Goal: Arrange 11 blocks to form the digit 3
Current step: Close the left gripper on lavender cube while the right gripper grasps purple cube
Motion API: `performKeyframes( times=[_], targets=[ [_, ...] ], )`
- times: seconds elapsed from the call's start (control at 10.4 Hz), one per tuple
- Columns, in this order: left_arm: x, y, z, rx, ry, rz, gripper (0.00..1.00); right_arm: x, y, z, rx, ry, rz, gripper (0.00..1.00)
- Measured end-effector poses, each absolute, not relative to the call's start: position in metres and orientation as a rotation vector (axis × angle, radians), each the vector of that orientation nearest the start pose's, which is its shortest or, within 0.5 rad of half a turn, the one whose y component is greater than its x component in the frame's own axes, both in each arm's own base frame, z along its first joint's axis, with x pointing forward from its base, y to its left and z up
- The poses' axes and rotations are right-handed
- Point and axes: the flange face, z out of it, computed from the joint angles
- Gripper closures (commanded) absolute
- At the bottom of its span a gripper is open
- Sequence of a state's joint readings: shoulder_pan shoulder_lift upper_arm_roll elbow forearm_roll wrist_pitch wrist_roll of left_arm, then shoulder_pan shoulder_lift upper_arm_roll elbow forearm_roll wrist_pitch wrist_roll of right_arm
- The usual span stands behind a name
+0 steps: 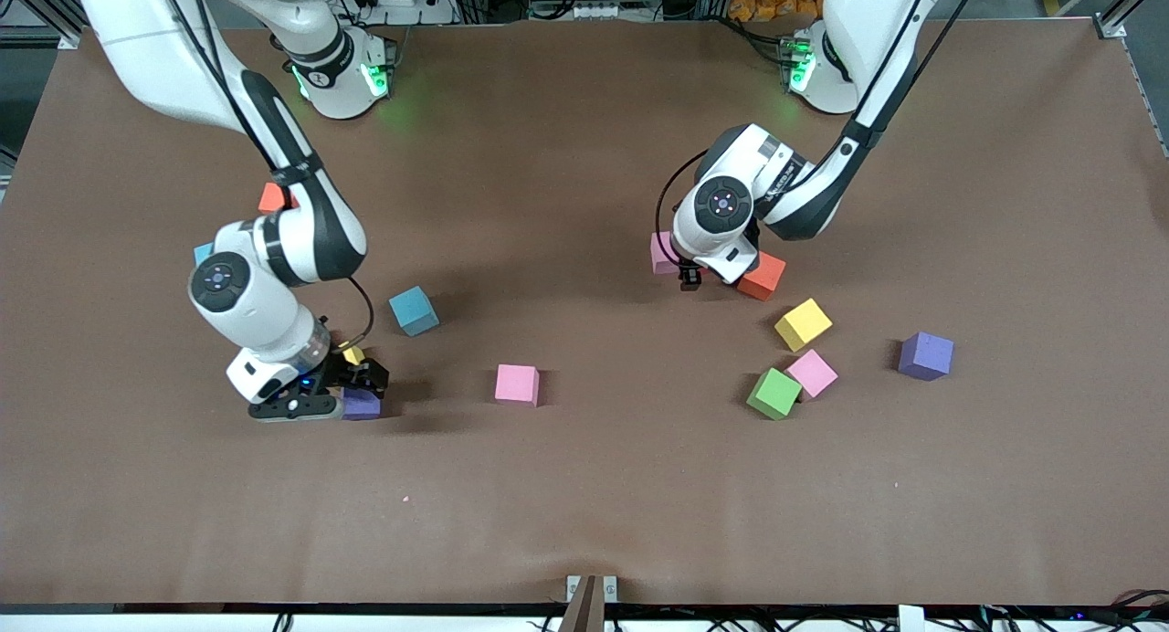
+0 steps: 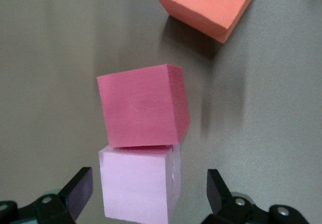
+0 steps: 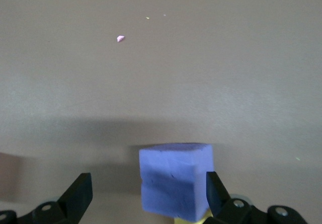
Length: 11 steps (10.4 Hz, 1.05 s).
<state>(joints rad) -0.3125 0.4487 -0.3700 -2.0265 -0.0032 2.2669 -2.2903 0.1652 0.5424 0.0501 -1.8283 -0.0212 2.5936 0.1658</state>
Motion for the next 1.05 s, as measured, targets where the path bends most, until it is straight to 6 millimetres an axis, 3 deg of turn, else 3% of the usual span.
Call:
performKeyframes(
  times=[0.38,0.57,0.67,0.86,1.05],
  targets=[
    [0.442,-0.373,0.215,2.229,2.406,-0.290,0.00,0.656,0.140,0.245,-3.127,-0.199,-0.374,0.00],
    [0.433,-0.382,0.198,2.244,2.388,-0.306,0.00,0.656,0.140,0.230,-3.124,-0.210,-0.395,0.00],
    [0.427,-0.387,0.189,2.261,2.383,-0.317,0.12,0.655,0.143,0.218,-3.122,-0.221,-0.398,0.00],
    [0.425,-0.388,0.180,2.272,2.381,-0.327,0.48,0.653,0.147,0.201,-3.125,-0.243,-0.403,0.00],
    [0.426,-0.387,0.180,2.283,2.365,-0.328,0.65,0.653,0.144,0.196,-3.138,-0.262,-0.400,0.00]
  ],
)
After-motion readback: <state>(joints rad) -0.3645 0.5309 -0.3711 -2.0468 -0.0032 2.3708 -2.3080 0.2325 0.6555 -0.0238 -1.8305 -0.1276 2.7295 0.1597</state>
